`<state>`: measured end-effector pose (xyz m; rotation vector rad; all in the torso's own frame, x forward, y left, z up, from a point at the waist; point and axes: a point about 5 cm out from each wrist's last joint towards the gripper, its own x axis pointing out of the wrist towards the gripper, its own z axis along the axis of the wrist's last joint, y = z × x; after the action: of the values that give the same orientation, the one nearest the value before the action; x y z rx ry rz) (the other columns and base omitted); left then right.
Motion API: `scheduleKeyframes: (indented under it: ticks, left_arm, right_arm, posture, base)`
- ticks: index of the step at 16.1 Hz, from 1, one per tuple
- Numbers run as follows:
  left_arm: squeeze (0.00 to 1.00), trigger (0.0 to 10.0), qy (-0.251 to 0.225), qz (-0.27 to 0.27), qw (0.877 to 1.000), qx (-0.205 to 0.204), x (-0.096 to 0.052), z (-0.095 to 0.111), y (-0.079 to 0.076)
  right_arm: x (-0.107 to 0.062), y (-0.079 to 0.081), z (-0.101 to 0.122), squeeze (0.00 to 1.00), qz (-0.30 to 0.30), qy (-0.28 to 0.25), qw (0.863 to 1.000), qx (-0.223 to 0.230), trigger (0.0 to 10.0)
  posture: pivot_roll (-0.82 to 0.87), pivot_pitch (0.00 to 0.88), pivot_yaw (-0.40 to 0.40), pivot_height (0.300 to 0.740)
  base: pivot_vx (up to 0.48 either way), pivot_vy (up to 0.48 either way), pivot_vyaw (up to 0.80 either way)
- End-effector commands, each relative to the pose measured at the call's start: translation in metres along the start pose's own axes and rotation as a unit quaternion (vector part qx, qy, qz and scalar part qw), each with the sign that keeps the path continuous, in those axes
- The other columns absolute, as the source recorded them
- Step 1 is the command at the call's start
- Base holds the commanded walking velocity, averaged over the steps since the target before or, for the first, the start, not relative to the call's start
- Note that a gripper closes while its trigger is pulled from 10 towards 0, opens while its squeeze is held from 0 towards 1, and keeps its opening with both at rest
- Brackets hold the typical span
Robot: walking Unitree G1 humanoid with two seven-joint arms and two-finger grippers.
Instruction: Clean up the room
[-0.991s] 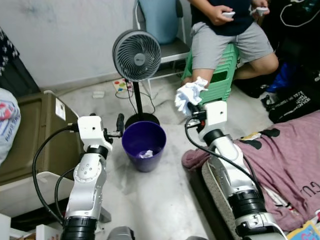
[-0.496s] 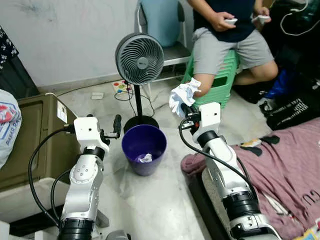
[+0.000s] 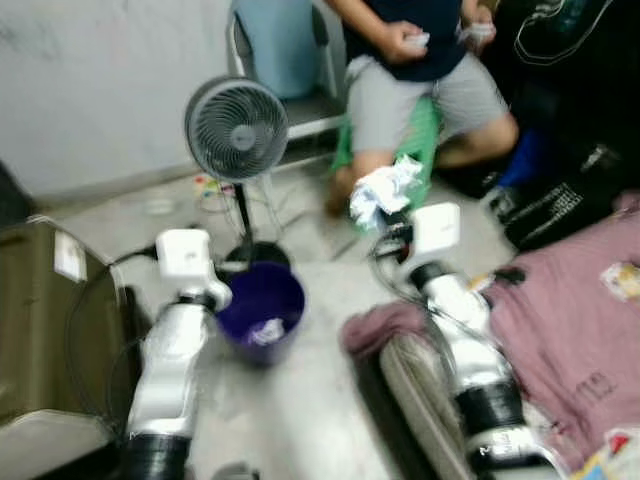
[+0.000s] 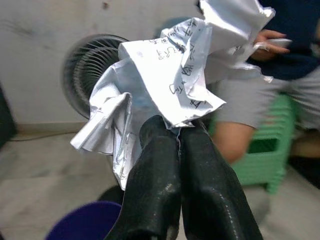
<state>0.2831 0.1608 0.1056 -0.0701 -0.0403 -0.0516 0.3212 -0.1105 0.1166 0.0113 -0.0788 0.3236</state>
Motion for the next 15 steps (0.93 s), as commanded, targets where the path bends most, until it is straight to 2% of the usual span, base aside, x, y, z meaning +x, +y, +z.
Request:
scheduleKeyframes:
  ticks: [1, 4, 7, 10, 14, 15]
  left_arm:
    - [0.00, 10.0, -0.004, 0.004, 1.000, 0.000, 0.0008, 0.0024, 0.0025]
    - [0.00, 10.0, -0.003, 0.004, 1.000, 0.001, 0.0011, 0.0022, 0.0023]
    - [0.00, 10.0, 0.000, 0.005, 1.000, 0.002, 0.0020, 0.0012, 0.0021]
    - [0.00, 10.0, 0.001, 0.013, 1.000, 0.003, 0.0029, 0.0011, 0.0034]
    - [0.00, 10.0, 0.010, 0.029, 0.999, 0.031, 0.0048, 0.0010, 0.0052]
    - [0.00, 10.0, 0.011, 0.028, 0.999, 0.025, 0.0052, 0.0005, 0.0058]
  right_arm:
    - [0.0034, 0.0026, 0.0066, 0.00, 0.006, -0.012, 1.000, -0.006, 10.0]
    - [0.0034, 0.0024, 0.0068, 0.00, 0.005, -0.013, 1.000, -0.006, 10.0]
    - [0.0042, 0.0023, 0.0069, 0.00, 0.006, -0.013, 1.000, -0.009, 10.0]
    - [0.0042, 0.0038, 0.0070, 0.00, 0.010, -0.013, 1.000, -0.016, 10.0]
    - [0.0047, 0.0037, 0.0070, 0.00, 0.009, -0.012, 1.000, -0.016, 10.0]
    - [0.0047, 0.0036, 0.0069, 0.00, 0.008, -0.012, 1.000, -0.016, 10.0]
  posture:
    - [-0.11, 0.000, -0.006, 0.740]
    - [-0.11, 0.000, -0.005, 0.740]
    - [-0.11, 0.000, -0.005, 0.740]
    - [-0.11, 0.000, -0.005, 0.740]
    - [-0.11, 0.000, -0.006, 0.740]
    - [-0.11, 0.000, -0.006, 0.740]
  base:
    - [0.274, 0.000, 0.00]
    - [0.268, 0.000, 0.00]
    - [0.000, 0.000, 0.00]
    - [0.000, 0.000, 0.80]
    - [0.000, 0.000, 0.80]
    - [0.000, 0.000, 0.80]
